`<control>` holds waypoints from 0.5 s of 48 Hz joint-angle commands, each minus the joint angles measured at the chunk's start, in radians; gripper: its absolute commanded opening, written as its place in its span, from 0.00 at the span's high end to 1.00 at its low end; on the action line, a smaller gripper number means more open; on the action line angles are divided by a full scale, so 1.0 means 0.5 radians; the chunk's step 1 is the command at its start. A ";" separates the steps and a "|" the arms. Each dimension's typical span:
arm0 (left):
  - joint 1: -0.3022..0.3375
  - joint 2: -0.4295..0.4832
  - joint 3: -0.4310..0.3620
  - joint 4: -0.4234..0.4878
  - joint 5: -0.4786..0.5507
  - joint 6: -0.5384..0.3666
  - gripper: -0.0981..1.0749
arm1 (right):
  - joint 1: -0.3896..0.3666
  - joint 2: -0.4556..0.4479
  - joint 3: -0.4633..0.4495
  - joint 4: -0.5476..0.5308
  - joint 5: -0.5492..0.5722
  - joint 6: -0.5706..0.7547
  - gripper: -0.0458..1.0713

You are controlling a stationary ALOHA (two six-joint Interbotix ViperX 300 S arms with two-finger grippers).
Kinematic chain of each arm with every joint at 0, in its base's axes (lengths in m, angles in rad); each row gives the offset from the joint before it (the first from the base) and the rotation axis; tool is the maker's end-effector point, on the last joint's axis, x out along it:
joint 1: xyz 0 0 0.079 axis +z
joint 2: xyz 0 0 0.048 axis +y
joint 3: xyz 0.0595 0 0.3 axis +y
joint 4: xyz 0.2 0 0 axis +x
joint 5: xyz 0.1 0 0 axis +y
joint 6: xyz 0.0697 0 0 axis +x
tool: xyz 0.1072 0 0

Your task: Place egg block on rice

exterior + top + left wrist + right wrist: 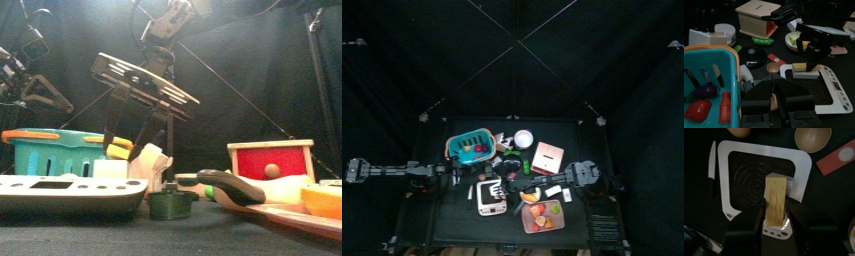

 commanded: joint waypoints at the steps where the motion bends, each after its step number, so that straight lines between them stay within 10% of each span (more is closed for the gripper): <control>1: 0.006 0.006 -0.021 0.000 -0.009 0.003 0.52 | -0.003 -0.052 -0.052 -0.006 -0.003 -0.006 0.33; 24: 0.006 0.006 -0.021 0.000 0.018 0.003 0.52 | 0.000 -0.052 -0.052 -0.037 0.025 -0.009 0.27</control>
